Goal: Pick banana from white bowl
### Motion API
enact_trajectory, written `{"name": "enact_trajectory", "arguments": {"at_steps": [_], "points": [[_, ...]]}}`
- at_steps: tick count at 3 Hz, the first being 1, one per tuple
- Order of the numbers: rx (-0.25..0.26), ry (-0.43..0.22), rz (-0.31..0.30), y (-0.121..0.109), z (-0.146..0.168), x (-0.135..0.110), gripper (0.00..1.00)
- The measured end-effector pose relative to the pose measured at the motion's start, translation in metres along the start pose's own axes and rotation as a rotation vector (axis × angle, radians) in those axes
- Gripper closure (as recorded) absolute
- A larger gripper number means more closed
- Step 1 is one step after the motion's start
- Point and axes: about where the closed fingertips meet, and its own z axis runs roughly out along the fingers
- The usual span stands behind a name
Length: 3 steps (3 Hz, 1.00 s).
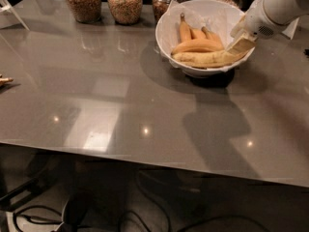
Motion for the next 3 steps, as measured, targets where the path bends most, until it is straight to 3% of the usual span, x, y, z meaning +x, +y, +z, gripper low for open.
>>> {"name": "enact_trajectory", "arguments": {"at_steps": [1,3], "points": [[-0.052,0.002,0.009,0.012,0.014,0.001,0.42],[-0.079,0.038,-0.018,0.013,0.035,0.006,0.46]]}}
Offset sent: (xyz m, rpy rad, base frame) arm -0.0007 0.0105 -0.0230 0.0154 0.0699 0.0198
